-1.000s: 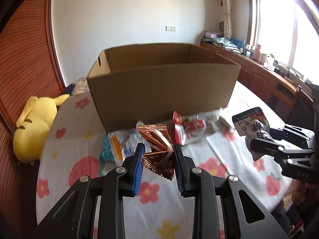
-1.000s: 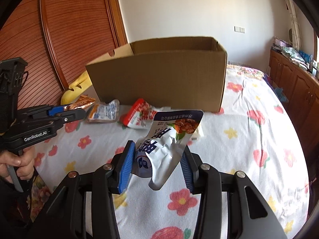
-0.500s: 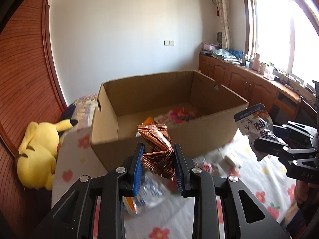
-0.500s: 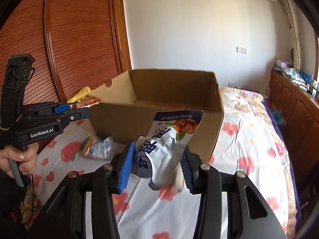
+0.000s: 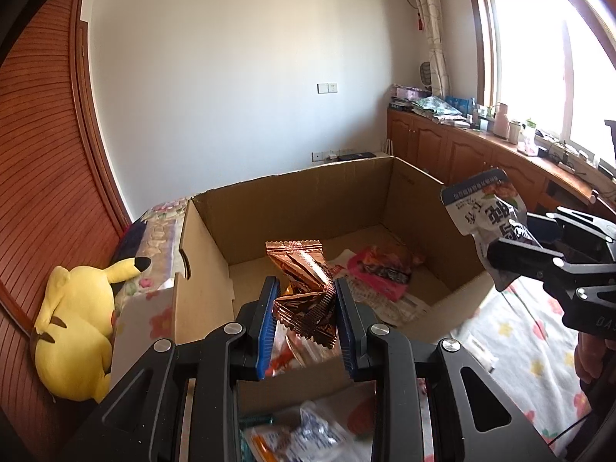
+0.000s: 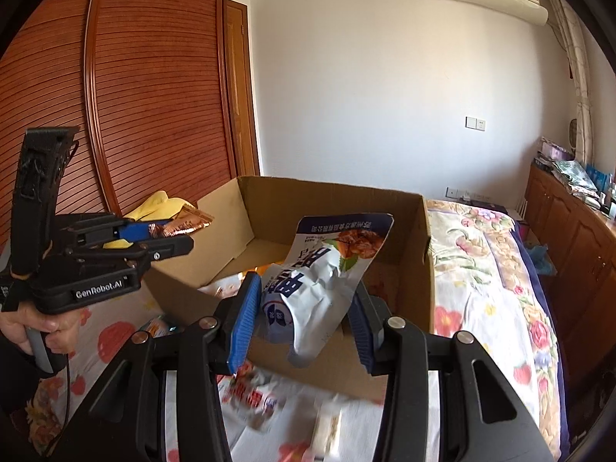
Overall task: Organize snacks
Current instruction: 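Lift the duck-neck pouch and copper candy and carry both over the box, then open both tools to drop the pouch and copper candy into the box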
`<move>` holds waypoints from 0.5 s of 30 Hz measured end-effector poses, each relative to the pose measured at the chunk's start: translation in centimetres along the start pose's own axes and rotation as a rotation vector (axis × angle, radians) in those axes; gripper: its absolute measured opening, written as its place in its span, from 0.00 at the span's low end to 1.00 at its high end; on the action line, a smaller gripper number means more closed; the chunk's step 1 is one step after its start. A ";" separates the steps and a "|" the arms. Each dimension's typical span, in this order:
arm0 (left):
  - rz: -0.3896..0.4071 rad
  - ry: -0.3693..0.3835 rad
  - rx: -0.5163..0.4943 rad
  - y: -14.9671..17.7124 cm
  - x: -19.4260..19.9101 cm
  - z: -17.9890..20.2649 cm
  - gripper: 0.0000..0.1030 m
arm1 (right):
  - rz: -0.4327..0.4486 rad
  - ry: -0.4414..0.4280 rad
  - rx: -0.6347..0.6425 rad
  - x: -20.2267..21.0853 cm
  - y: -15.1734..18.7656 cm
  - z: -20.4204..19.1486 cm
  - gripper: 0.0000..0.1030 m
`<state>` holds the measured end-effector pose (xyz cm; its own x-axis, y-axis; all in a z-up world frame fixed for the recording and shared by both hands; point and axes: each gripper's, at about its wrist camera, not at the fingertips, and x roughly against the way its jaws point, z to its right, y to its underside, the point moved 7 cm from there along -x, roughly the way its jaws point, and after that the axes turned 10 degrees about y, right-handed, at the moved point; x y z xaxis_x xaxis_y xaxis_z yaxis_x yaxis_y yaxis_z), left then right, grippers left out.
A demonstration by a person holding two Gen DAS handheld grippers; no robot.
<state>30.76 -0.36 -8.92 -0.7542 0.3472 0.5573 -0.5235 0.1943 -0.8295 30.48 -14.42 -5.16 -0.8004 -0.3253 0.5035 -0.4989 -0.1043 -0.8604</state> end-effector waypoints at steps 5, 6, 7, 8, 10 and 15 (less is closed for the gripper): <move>-0.014 -0.006 0.005 -0.4 -1.5 -0.4 0.28 | -0.012 -0.026 -0.022 -1.8 -0.7 0.2 0.44; -0.017 -0.008 0.006 -0.4 -1.8 -0.4 0.28 | -0.014 -0.036 -0.033 -2.0 -0.8 0.4 0.44; -0.021 -0.009 0.006 -0.4 -2.1 -0.4 0.28 | -0.015 -0.041 -0.036 -2.1 -0.8 0.6 0.44; -0.025 -0.010 0.006 -0.4 -2.3 -0.5 0.28 | -0.018 -0.040 -0.032 -2.4 -0.8 0.6 0.44; -0.029 -0.013 0.006 -0.5 -2.7 -0.6 0.28 | -0.022 -0.029 -0.018 -2.8 -0.7 0.7 0.44; -0.039 -0.017 0.012 -1.0 -3.6 -0.9 0.33 | -0.044 -0.021 -0.008 -4.1 -0.7 0.8 0.44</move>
<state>34.34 -0.99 -10.08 -0.7395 0.3239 0.5901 -0.5575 0.1964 -0.8066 34.38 -13.82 -6.69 -0.7703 -0.3402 0.5393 -0.5364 -0.1117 -0.8366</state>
